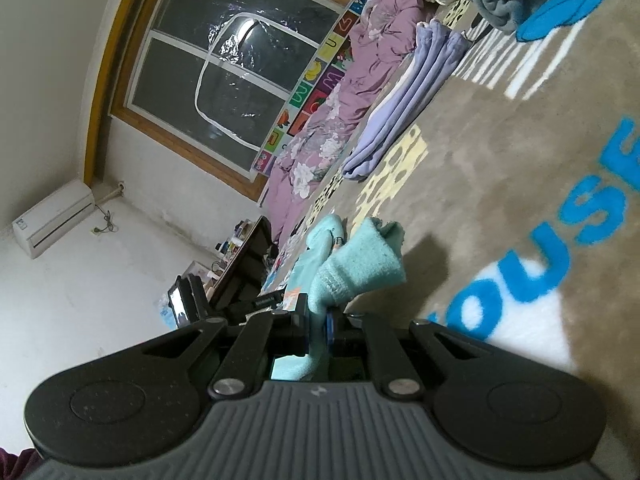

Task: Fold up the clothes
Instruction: 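Carry the held sleeve across the shirt body with the right gripper, then lower the held sleeve onto the shirt body with the right gripper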

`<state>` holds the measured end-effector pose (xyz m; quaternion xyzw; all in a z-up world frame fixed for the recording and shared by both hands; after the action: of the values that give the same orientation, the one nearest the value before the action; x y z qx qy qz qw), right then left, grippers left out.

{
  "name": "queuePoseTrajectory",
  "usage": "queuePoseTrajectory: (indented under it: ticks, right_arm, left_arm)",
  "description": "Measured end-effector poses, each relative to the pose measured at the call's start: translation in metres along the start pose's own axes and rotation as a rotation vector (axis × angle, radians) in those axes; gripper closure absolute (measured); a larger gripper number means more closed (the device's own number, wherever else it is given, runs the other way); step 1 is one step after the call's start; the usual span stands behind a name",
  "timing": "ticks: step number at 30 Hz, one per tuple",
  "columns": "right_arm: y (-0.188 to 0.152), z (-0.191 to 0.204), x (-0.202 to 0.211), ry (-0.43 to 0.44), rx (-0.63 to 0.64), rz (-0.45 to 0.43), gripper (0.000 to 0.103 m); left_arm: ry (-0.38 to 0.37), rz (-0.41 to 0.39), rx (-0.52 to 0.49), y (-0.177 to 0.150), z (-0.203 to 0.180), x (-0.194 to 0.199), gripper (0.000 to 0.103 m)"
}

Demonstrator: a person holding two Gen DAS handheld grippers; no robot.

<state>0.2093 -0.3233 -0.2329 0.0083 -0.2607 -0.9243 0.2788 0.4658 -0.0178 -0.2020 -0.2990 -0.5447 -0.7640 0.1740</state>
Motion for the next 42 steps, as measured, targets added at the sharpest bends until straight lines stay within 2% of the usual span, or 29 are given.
queuePoseTrajectory:
  ticks: [3, 6, 10, 12, 15, 17, 19, 22, 25, 28, 29, 34, 35, 37, 42]
  right_arm:
    - [0.0, 0.0, 0.0, 0.0, 0.003, 0.0, 0.094]
    - [0.0, 0.001, 0.0, -0.001, 0.007, -0.002, 0.094]
    - [-0.001, 0.003, 0.001, -0.003, 0.011, -0.005, 0.094]
    - [-0.001, 0.003, 0.002, -0.002, 0.015, -0.007, 0.094]
    - [-0.001, 0.005, 0.002, -0.001, 0.024, -0.006, 0.094]
    - [-0.002, 0.006, 0.002, -0.003, 0.032, -0.005, 0.094]
    - [-0.002, 0.007, 0.002, -0.005, 0.043, -0.004, 0.094]
    - [-0.002, 0.008, 0.004, -0.003, 0.049, -0.016, 0.094]
    - [-0.002, 0.008, 0.005, 0.001, 0.047, -0.018, 0.094]
    - [-0.002, 0.007, 0.005, 0.005, 0.046, -0.013, 0.094]
    - [-0.003, 0.007, 0.004, 0.005, 0.045, -0.01, 0.094]
    - [-0.003, 0.008, 0.003, -0.008, 0.043, 0.004, 0.094]
    - [-0.003, 0.008, 0.003, -0.012, 0.043, 0.005, 0.094]
    - [-0.002, 0.006, 0.002, -0.023, 0.026, 0.01, 0.094]
    - [0.0, 0.005, -0.002, -0.073, -0.006, 0.016, 0.094]
  left_arm:
    - [-0.03, -0.028, 0.034, 0.005, 0.007, 0.021, 0.088]
    - [-0.064, -0.1, 0.085, -0.005, 0.019, 0.069, 0.088]
    - [-0.089, -0.147, 0.067, -0.042, 0.012, 0.139, 0.088]
    - [-0.123, -0.146, 0.067, -0.062, 0.0, 0.159, 0.088]
    - [-0.164, -0.104, 0.031, -0.085, -0.028, 0.158, 0.089]
    - [-0.147, -0.015, 0.002, -0.099, -0.041, 0.131, 0.089]
    - [-0.138, -0.028, 0.047, -0.104, -0.042, 0.129, 0.089]
    - [-0.154, -0.071, 0.098, -0.095, -0.04, 0.157, 0.089]
    - [-0.167, -0.121, 0.145, -0.103, -0.041, 0.199, 0.089]
    - [-0.168, -0.127, 0.185, -0.125, -0.049, 0.222, 0.089]
    - [-0.189, -0.104, 0.174, -0.134, -0.058, 0.221, 0.089]
    - [-0.157, -0.101, 0.061, -0.148, -0.086, 0.219, 0.089]
    - [-0.163, -0.141, 0.065, -0.145, -0.085, 0.228, 0.089]
    - [-0.165, -0.156, 0.072, -0.148, -0.086, 0.234, 0.086]
    - [-0.24, -0.115, 0.155, -0.166, -0.081, 0.222, 0.083]
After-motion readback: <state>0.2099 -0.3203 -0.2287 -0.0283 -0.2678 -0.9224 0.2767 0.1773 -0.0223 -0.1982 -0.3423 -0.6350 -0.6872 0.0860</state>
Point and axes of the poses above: each gripper's, at about its wrist camera, not at the fingertips, and x roughly against the way its jaws point, z to its left, y to its top, the point moved 6 cm from there along -x, roughly the way its jaws point, and after that the axes turned 1 degree about z, right-handed, at the moved point
